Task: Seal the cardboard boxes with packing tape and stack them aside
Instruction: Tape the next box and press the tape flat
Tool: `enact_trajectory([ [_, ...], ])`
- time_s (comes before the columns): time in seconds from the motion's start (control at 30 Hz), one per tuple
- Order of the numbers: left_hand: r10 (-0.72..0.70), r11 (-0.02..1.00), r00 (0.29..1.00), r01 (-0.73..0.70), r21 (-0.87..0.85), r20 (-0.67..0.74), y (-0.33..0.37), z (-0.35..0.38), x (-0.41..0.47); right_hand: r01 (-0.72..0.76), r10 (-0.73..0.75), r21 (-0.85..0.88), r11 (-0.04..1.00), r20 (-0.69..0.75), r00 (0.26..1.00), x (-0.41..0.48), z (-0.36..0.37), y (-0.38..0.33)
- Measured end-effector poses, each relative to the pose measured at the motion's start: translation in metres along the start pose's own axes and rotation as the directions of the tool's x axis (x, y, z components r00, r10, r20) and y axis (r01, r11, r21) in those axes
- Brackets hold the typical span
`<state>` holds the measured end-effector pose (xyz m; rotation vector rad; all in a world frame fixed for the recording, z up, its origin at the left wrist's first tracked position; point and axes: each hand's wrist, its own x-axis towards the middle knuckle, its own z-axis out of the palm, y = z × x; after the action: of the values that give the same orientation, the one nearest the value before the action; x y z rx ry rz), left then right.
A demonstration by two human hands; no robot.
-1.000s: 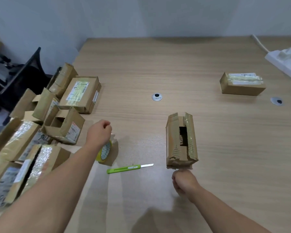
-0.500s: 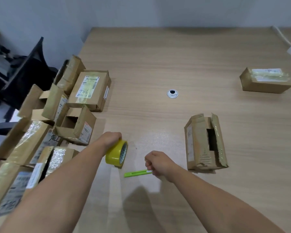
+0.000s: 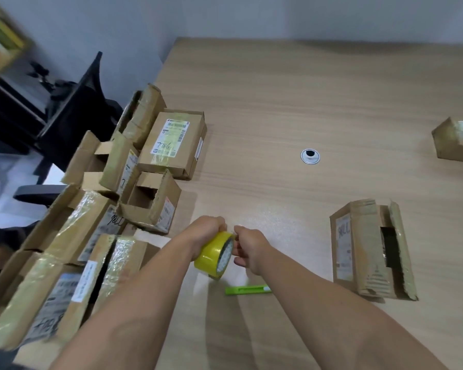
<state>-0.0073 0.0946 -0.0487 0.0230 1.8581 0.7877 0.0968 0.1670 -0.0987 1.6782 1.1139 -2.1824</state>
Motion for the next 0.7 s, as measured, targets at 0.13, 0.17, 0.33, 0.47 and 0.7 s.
enact_trajectory([
  [0.13,0.121,0.992,0.987,-0.122,0.009,0.105,0.005,0.000,-0.009,0.098,-0.111,0.212,0.972,0.052,0.992,-0.007,-0.006,-0.006],
  [0.17,0.157,0.987,0.982,-0.160,0.024,0.110,0.007,0.003,-0.010,0.171,-0.182,0.238,0.956,0.028,0.983,-0.011,-0.010,-0.008],
  [0.33,0.258,0.966,0.965,-0.256,-0.030,0.048,0.011,0.033,-0.018,0.488,-0.471,0.144,0.861,-0.139,0.871,-0.036,-0.039,-0.019],
  [0.47,0.348,0.926,0.930,-0.360,-0.111,-0.116,0.013,0.070,-0.024,0.638,-0.633,-0.020,0.770,-0.150,0.760,-0.063,-0.062,-0.031],
  [0.7,0.498,0.847,0.852,-0.518,-0.122,-0.160,0.016,0.112,-0.047,0.702,-0.752,-0.290,0.650,-0.112,0.650,-0.095,-0.112,-0.042],
])
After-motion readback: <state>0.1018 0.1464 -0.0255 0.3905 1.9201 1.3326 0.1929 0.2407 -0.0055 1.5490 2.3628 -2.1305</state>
